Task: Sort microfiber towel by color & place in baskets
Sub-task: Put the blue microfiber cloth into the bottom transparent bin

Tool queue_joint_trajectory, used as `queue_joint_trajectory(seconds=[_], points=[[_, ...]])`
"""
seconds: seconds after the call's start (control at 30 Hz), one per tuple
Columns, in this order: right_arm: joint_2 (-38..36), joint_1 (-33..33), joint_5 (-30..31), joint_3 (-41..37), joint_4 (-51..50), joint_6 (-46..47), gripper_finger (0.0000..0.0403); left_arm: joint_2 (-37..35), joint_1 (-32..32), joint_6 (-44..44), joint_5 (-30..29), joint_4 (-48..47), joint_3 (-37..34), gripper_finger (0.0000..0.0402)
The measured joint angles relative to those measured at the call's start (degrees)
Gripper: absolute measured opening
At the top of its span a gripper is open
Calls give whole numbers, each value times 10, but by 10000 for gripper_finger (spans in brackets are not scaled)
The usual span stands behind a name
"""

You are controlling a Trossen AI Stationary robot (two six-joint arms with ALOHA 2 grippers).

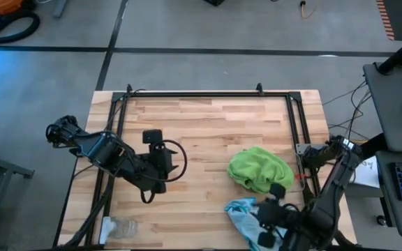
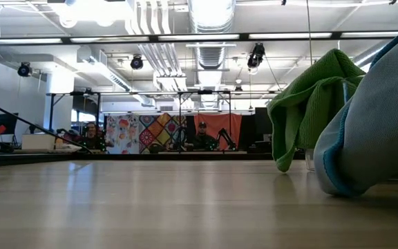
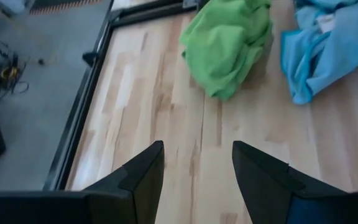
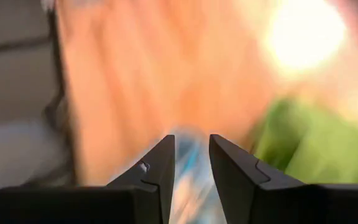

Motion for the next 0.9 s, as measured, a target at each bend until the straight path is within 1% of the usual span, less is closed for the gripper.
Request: queue_joint_trajectory(seconds=[0.07, 0.13, 0.17, 0.23, 0.4, 0.53, 0.67, 0.77, 0.83, 0.9], points=[[0, -8, 105, 9, 1, -60, 91, 0, 1, 10, -2, 13, 0, 174], [0, -18, 196, 13, 1, -92, 86, 0, 2, 2, -29, 13, 0, 174], [0, -24, 228, 15, 1, -108, 84, 0, 2, -6, -46, 10, -1, 174], [-1, -37, 260, 16, 0, -151, 78, -4, 2, -22, -67, -7, -8, 174], [-13, -73, 253, 6, -8, -239, 68, -41, 1, -89, -88, -38, -47, 174], [-42, -96, 245, -15, -53, -219, 68, -97, -7, -143, -108, -35, -117, 174], [-88, -112, 245, -61, -64, -197, 68, -171, -27, -210, -137, -29, -215, 174], [-128, -115, 245, -114, -39, -196, 68, -231, -50, -264, -162, -14, -301, 174], [-161, -115, 245, -156, -12, -202, 68, -272, -66, -285, -181, 16, -358, 174], [-198, -114, 246, -204, 21, -220, 68, -310, -81, -288, -198, 67, -415, 174]])
